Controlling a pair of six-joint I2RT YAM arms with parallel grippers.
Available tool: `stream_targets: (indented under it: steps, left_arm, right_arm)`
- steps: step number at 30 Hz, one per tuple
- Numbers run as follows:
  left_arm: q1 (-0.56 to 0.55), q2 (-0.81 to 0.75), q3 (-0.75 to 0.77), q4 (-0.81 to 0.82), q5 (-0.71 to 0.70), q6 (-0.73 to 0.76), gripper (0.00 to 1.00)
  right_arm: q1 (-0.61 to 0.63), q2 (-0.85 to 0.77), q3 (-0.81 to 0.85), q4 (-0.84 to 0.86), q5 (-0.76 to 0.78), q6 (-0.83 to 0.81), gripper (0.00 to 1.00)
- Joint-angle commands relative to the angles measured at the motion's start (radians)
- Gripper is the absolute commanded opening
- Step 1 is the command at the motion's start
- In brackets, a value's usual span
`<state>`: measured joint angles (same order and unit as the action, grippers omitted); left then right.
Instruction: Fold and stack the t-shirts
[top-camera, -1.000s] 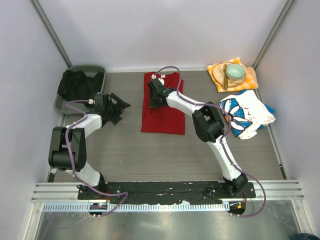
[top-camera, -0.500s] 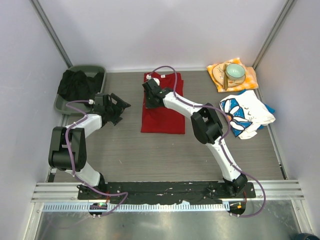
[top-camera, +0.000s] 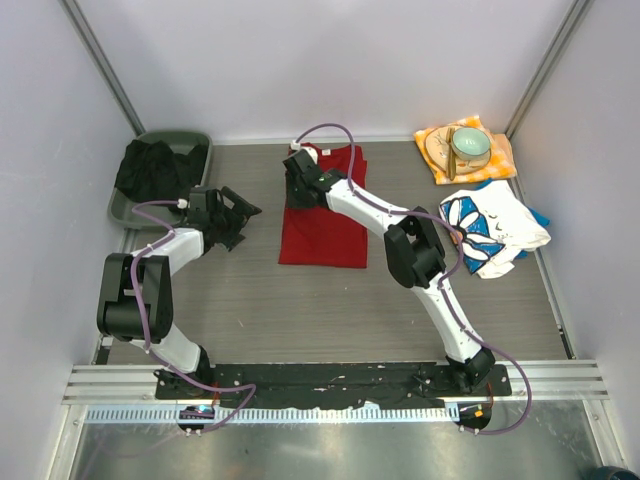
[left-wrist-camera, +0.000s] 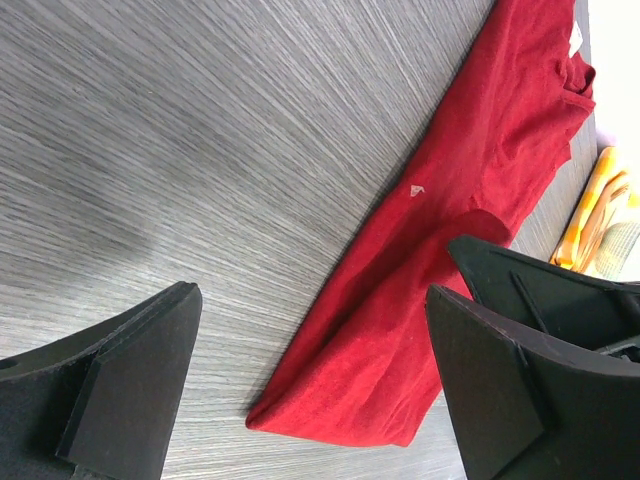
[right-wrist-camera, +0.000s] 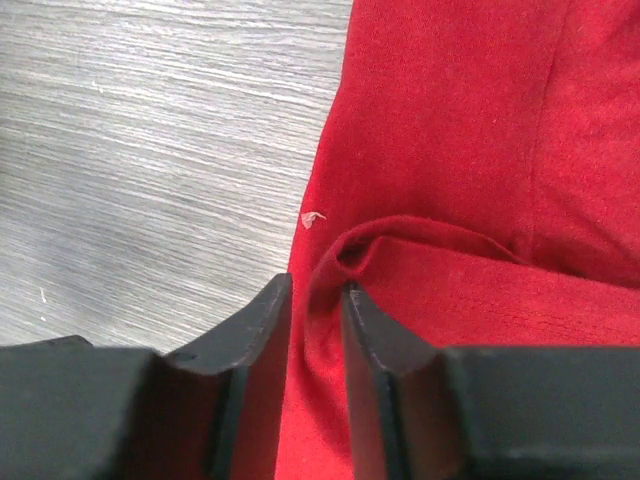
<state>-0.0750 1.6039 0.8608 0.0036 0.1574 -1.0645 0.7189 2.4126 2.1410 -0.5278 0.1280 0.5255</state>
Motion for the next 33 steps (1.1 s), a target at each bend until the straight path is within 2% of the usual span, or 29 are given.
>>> stream_targets:
  steps: [1,2,3,5,6,8,16,22,25,33]
  left_arm:
    - [0.009,0.013,0.012,0.021,0.008,0.017,1.00]
    - [0.007,0.013,0.014,0.018,0.010,0.017,1.00]
    - [0.007,0.017,0.014,0.018,0.010,0.015,1.00]
    - [0.007,0.017,0.014,0.018,0.010,0.015,1.00]
    - [0.007,0.016,0.014,0.018,0.010,0.015,1.00]
    - [0.007,0.010,0.014,0.016,0.010,0.015,1.00]
    - [-0.045,-0.048,0.030,0.021,0.039,0.026,1.00]
    - [-0.127,-0.049,0.072,-0.002,0.037,0.073,1.00]
    - [-0.166,-0.036,0.090,-0.085,0.018,0.107,1.00]
    - [-0.212,-0.021,-0.002,-0.157,-0.033,0.150,1.00]
  right_arm:
    - [0.010,-0.024,0.042,0.015,0.021,-0.012,0.43]
    - [0.010,-0.026,0.037,0.023,0.027,-0.015,0.52]
    - [0.010,-0.026,0.037,0.026,0.028,-0.016,0.65]
    - [0.010,-0.029,0.040,0.026,0.027,-0.022,0.77]
    - [0.010,-0.029,0.040,0.028,0.028,-0.022,0.88]
    - [0.010,-0.043,0.033,0.029,0.048,-0.022,0.95]
    - [0.002,-0.248,-0.151,0.080,0.185,-0.077,0.99]
    - [-0.036,-0.447,-0.444,0.120,0.229,-0.079,1.00]
    - [-0.041,-0.551,-0.611,0.144,0.249,-0.075,1.00]
    - [-0.081,-0.816,-1.064,0.235,0.262,0.016,1.00]
